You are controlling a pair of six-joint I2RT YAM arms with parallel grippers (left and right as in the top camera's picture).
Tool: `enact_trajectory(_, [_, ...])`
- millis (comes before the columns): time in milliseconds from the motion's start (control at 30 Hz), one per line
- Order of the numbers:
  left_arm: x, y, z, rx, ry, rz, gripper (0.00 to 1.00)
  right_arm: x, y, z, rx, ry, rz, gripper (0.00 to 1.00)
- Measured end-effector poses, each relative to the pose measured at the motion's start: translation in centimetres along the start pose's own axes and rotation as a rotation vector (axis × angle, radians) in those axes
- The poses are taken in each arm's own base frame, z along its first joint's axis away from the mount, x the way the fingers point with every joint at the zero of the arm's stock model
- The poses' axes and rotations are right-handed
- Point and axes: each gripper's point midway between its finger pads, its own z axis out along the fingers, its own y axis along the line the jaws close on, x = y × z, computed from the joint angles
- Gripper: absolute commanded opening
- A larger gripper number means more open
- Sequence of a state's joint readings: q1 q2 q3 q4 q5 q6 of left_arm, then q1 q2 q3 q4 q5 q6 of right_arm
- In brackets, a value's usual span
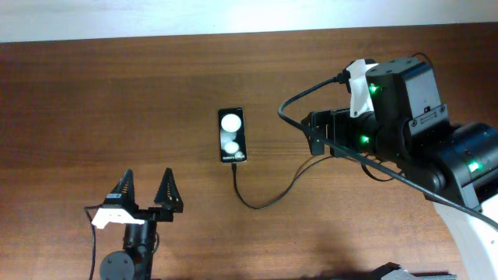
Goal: Plug charger to phone and switch on socket
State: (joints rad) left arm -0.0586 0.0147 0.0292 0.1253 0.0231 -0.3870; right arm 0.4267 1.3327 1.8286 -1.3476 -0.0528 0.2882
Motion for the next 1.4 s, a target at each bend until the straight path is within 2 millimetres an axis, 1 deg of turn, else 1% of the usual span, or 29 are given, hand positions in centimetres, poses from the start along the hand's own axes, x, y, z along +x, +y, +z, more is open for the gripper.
enact_trajectory(33, [0.1,0.7,0.0,-0.032,-0.013,-0.007,0.99,0.0,0.0,0.0,0.001,0.000,0.000,0.99])
enact_trajectory(67, [0.0,0.9,0.0,-0.046,-0.018,-0.010,0.99,0.0,0.0,0.0,0.000,0.000,-0.001,0.99])
enact_trajectory(100, [0.6,1.6,-0.1,-0.082,0.007,-0.012,0.99,0.0,0.0,0.0,0.001,0.000,0.000,0.99])
enact_trajectory(167, [3.8,3.4,-0.5,-0.162,0.130,-0.018,0.99,0.0,0.0,0.0,0.000,0.000,0.000,0.99])
enact_trajectory(200, [4.6,3.7,-0.6,-0.172,0.162,-0.013,0.99,0.0,0.0,0.0,0.000,0.000,0.000,0.99])
enact_trajectory(767, [4.7,3.7,-0.6,-0.168,0.165,0.006,0.99,0.0,0.0,0.0,0.001,0.000,0.000,0.99])
enact_trajectory(833, [4.7,3.7,-0.6,-0.168,0.165,0.006,0.99,-0.5,-0.4,0.0,0.024,-0.020,-0.001,0.99])
enact_trajectory(867, [4.7,3.7,-0.6,-0.168,0.165,0.006,0.99,-1.0,-0.8,0.2,0.049,-0.042,-0.001,0.99])
enact_trajectory(900, [4.7,3.7,-0.6,-0.168,0.165,0.006,0.99,-0.8,-1.6,0.9,0.090,-0.040,-0.001,0.99])
enact_trajectory(933, [4.7,3.7,-0.6,-0.168,0.165,0.006,0.99,-1.2,-1.9,1.7,0.102,-0.083,0.000,0.99])
enact_trajectory(967, [4.7,3.6,-0.6,-0.168,0.165,0.006,0.99,-0.2,-2.5,2.5,0.118,-0.077,-0.001,0.99])
enact_trajectory(1033, [4.6,3.6,-0.6,-0.168,0.164,0.006,0.99,-0.2,-2.9,3.8,0.106,-0.174,0.003,0.99])
enact_trajectory(1067, [4.7,3.6,-0.6,-0.168,0.165,0.006,0.99,1.2,-3.5,4.5,0.107,-0.204,0.004,0.99])
enact_trajectory(1100, [4.7,3.7,-0.6,-0.168,0.165,0.006,0.99,1.5,-3.6,4.8,0.098,-0.242,0.006,0.99])
enact_trajectory(1133, [4.7,3.6,-0.6,-0.168,0.165,0.006,0.99,4.7,-4.7,5.6,0.090,-0.277,0.007,0.99])
enact_trajectory(1167, [4.7,3.6,-0.6,-0.168,0.165,0.007,0.99,6.2,-5.1,5.9,0.093,-0.269,0.007,0.99])
enact_trajectory(1200, [4.6,3.6,-0.6,-0.167,0.163,0.007,0.99,7.3,-5.9,6.1,0.093,-0.300,0.017,0.99])
enact_trajectory(1233, [4.6,3.6,-0.6,-0.168,0.164,0.007,0.99,9.0,-7.1,6.1,0.112,-0.308,0.034,0.99])
enact_trajectory(1267, [4.7,3.6,-0.6,-0.168,0.165,0.007,0.99,9.7,-7.8,5.9,0.121,-0.328,0.047,0.99])
enact_trajectory(1333, [4.7,3.6,-0.6,-0.167,0.165,0.006,0.99,12.1,-9.7,5.6,0.148,-0.379,0.084,0.99])
enact_trajectory(1367, [4.7,3.6,-0.6,-0.168,0.165,0.007,0.99,13.3,-10.3,5.3,0.151,-0.422,0.095,0.99])
enact_trajectory(1400, [4.6,3.6,-0.6,-0.167,0.163,0.006,0.99,14.1,-10.6,5.2,0.152,-0.443,0.099,0.99])
